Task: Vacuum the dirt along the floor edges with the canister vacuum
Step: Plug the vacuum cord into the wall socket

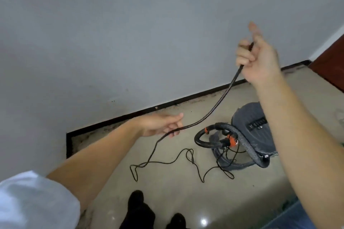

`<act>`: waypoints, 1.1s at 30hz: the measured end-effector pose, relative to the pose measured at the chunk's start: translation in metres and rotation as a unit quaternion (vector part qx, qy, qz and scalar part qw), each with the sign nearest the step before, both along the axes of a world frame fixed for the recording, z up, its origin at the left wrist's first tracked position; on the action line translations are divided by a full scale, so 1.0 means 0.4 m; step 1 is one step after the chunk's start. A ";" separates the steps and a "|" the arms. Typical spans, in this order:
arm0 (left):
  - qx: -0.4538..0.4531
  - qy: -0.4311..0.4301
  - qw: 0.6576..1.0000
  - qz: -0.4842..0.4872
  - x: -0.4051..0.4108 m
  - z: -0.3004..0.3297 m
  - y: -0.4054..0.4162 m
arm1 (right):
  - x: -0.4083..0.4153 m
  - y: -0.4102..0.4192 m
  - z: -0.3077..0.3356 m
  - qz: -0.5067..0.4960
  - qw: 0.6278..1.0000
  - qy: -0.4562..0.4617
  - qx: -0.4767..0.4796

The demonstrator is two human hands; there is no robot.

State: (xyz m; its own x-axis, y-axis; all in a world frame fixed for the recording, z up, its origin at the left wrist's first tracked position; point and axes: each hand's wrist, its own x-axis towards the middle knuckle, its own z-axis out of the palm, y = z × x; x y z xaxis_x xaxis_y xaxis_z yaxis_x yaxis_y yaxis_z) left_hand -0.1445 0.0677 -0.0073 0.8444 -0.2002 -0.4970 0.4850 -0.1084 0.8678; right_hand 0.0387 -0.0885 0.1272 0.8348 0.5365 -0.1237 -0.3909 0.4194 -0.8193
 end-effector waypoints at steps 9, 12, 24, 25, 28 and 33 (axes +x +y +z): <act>0.056 -0.017 0.993 0.102 -0.137 -0.047 0.097 | -0.249 0.394 -0.159 0.219 0.954 -0.058 -0.196; 0.165 -0.013 0.981 0.101 -0.211 -0.087 0.187 | -0.288 0.492 -0.203 0.241 0.941 -0.073 -0.224; 0.309 0.065 0.944 0.097 -0.204 -0.236 0.489 | -0.280 0.751 -0.335 0.298 0.899 -0.063 -0.315; 0.307 0.071 0.944 0.099 -0.181 -0.254 0.499 | -0.264 0.768 -0.346 0.313 0.890 -0.055 -0.325; 0.235 0.083 0.956 0.157 -0.095 -0.327 0.530 | -0.199 0.834 -0.403 0.358 0.858 -0.084 -0.359; -0.047 0.104 0.938 0.326 0.020 -0.513 0.577 | -0.105 1.002 -0.576 0.374 0.856 -0.080 -0.348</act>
State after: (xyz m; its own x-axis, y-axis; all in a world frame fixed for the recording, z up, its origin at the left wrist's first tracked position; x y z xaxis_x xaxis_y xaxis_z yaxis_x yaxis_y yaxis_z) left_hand -0.1366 0.2986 -0.2124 0.6894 0.2744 -0.6704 0.5815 0.3422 0.7381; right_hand -0.0032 0.3124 -0.1031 0.3255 0.7712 -0.5471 -0.1970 -0.5106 -0.8370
